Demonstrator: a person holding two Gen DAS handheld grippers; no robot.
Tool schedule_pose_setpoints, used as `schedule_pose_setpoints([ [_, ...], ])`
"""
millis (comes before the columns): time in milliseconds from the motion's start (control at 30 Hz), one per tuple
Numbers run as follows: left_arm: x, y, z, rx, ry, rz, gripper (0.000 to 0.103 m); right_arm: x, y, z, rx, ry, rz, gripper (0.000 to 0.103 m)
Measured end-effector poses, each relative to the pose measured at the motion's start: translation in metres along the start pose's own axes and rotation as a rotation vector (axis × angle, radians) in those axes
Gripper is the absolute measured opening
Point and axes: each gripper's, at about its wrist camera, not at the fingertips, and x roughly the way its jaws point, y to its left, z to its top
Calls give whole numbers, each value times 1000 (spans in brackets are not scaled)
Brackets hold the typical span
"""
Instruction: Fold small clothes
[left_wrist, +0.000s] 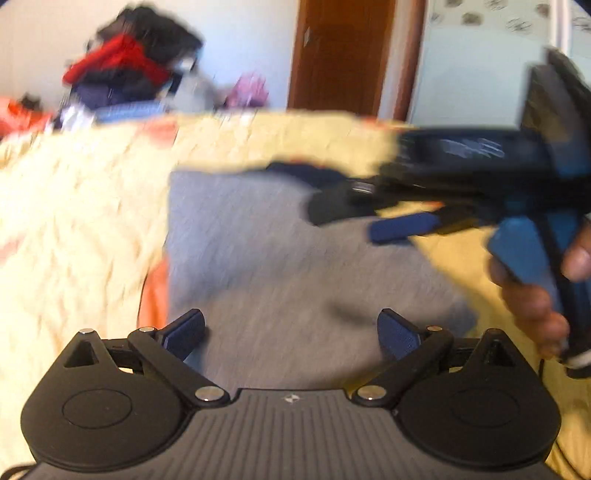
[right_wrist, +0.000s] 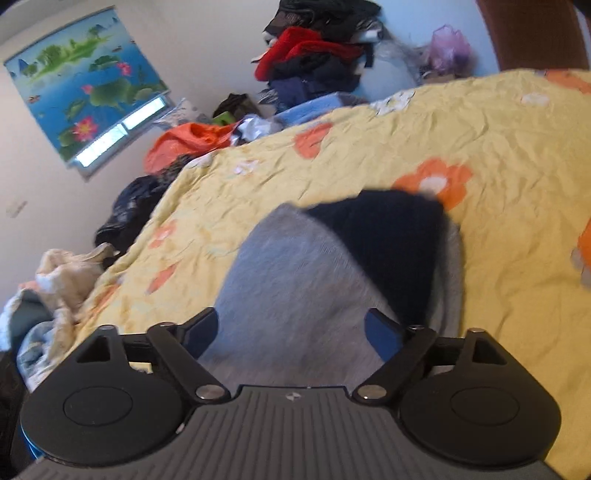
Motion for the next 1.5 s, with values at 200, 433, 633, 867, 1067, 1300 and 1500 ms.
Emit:
schedule_pose_setpoints([
  [200,-35,66,-19,-240,-31,100,101,-31,-4,-21,3,-33,-32,84],
  [433,-92,149,-24,-230,-69,503,101,-81,-5,-63,-81,-34,-269,102],
  [633,-85,111,-20,-204,-55,498,101,-71,16,-106,-141,-7,-425,102],
  [867,-38,22,-57,-279,49,368,101,-42,46,-123,-200,-13,-561,103],
  [1067,-35,5,-60,-224,36,395,103,-33,51,-114,-187,11,-567,103],
  [1300,-37,3,-64,-219,13,397,103,-32,55,-119,-182,-11,-576,103],
  [1500,-38,3,-63,-215,29,386,103,-30,57,-122,-161,-39,-600,103],
])
